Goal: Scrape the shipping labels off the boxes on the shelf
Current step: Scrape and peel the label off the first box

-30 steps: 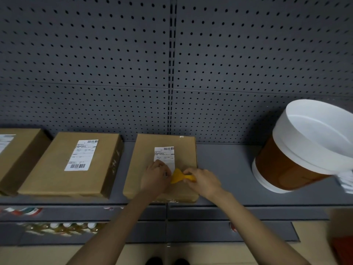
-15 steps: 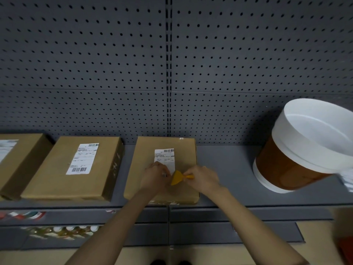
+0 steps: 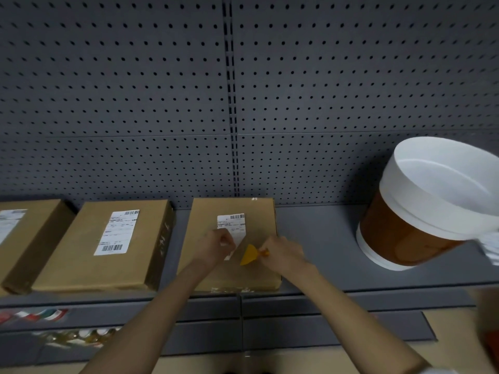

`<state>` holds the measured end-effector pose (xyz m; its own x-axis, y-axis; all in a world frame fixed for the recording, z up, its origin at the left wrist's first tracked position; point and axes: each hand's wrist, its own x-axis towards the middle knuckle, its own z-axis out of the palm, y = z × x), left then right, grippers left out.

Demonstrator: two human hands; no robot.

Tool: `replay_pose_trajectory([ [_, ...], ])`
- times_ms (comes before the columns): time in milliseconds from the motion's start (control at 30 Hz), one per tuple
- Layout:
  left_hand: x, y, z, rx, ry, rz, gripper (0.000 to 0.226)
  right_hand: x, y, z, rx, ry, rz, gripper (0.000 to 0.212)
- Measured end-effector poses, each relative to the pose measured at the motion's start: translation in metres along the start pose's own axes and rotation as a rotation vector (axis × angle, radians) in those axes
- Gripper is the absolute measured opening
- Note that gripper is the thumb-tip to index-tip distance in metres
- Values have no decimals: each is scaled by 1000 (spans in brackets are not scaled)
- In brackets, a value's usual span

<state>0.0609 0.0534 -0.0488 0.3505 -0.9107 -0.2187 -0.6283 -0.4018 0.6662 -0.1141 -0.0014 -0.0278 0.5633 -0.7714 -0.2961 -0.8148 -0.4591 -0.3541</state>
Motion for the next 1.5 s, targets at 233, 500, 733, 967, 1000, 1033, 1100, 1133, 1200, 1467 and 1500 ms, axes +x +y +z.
replay_pose_trajectory([
  [233, -5, -2, 4, 5, -1, 14, 6, 3, -1, 8, 223, -10, -45, 34],
  [500, -15, -3, 15, 274, 97, 90, 34, 8, 0, 13, 274, 13, -73, 36],
  [733, -12, 1, 16, 206, 112, 74, 12, 12, 4, 17, 198, 8, -70, 35],
  [967, -2, 0, 5, 170, 73, 67, 31, 16, 1, 12, 131, 3, -83, 41],
  [1000, -2, 1, 4, 159, 76, 67, 36, 16, 1, 12, 136, -2, -79, 41],
  [1033, -2, 1, 4, 142, 86, 69, 39, 17, 1, 12, 138, -7, -73, 41],
  [1100, -3, 1, 4, 119, 110, 67, 41, 16, 2, 13, 128, -10, -61, 41],
  [1133, -4, 1, 4, 112, 115, 60, 40, 16, 1, 12, 113, -5, -58, 40],
  [1200, -5, -2, 6, 84, 113, 69, 28, 14, 0, 9, 80, 7, -50, 40],
  [1467, -6, -2, 6, 245, 3, 164, 42, 11, -10, 7, 23, 63, -20, 33],
  [1500, -6, -2, 5, 257, -24, 160, 43, 10, -12, 7, 14, 66, -9, 33],
])
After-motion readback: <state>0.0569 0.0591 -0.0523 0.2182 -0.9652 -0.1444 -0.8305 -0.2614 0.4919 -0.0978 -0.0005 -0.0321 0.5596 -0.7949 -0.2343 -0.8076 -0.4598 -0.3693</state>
